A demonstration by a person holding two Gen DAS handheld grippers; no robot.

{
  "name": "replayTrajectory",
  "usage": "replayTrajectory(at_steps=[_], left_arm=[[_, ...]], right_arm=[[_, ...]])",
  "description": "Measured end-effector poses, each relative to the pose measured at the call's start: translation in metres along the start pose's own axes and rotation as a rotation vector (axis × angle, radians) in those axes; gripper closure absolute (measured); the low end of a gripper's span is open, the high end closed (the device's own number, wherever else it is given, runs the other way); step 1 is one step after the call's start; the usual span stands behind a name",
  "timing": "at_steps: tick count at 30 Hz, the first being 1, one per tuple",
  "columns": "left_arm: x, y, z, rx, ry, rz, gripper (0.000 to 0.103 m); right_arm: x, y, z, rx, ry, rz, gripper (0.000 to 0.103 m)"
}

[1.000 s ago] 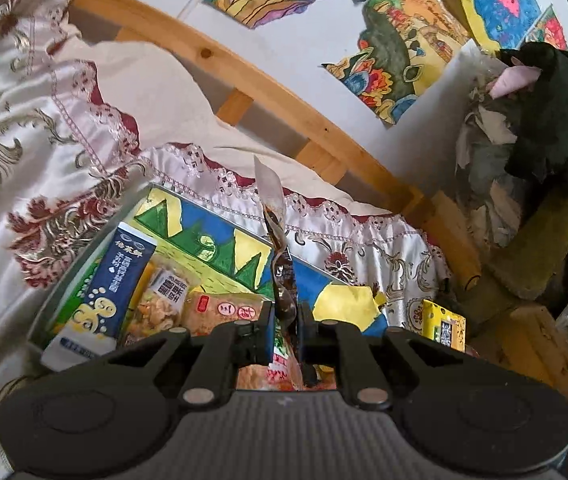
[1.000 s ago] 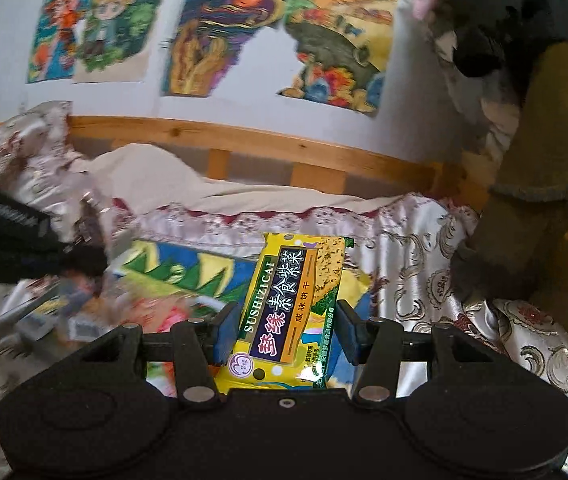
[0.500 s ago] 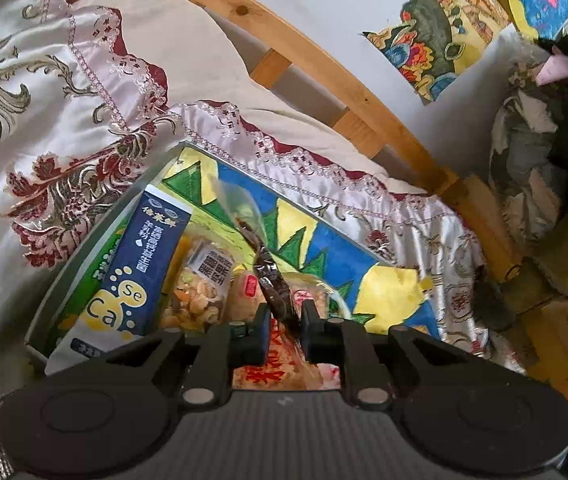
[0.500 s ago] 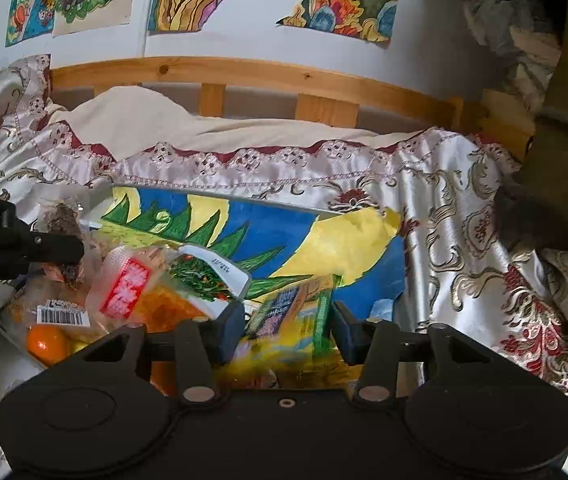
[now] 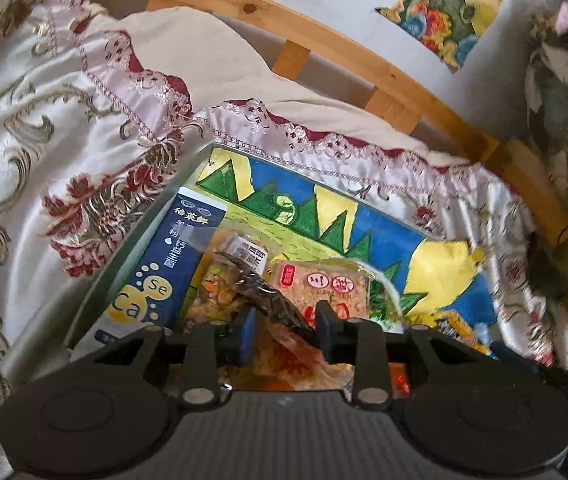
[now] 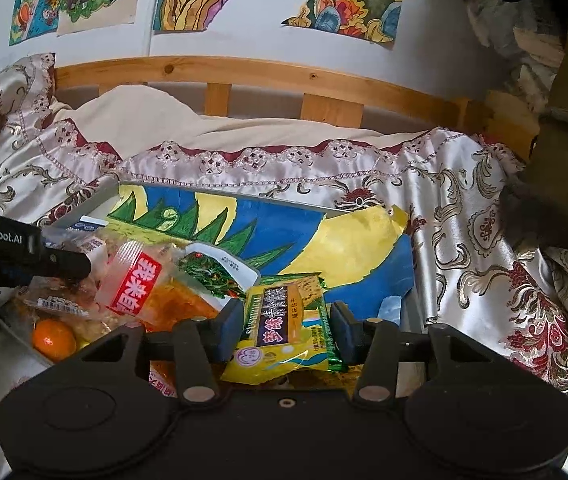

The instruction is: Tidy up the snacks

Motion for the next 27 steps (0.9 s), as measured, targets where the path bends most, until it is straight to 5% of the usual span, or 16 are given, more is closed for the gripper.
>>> replayTrajectory(at_steps=[6,27], left_arm=[[-0.007,0.011,0.005,0.085,0.005,-0.092,0.023],[-0.08,0.028,-0.002,0.139,0.134,-0.17,0.001]], right_arm=[[-0.007,0.001,-0.001,0.019,0.011,0.005,0.043],[-0.075,0.027,-0.02,0.187,0.145,-0.036,0.016]])
Point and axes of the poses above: each gripper's, at about its wrist camera, not at the fingertips, and x roughly the way its jaws point, y to its right, z to its underside, the point moved 9 cm from there along x, roughly the way its jaws point, and after that the axes turned 7 degrees about -y, right-handed, at the moved point
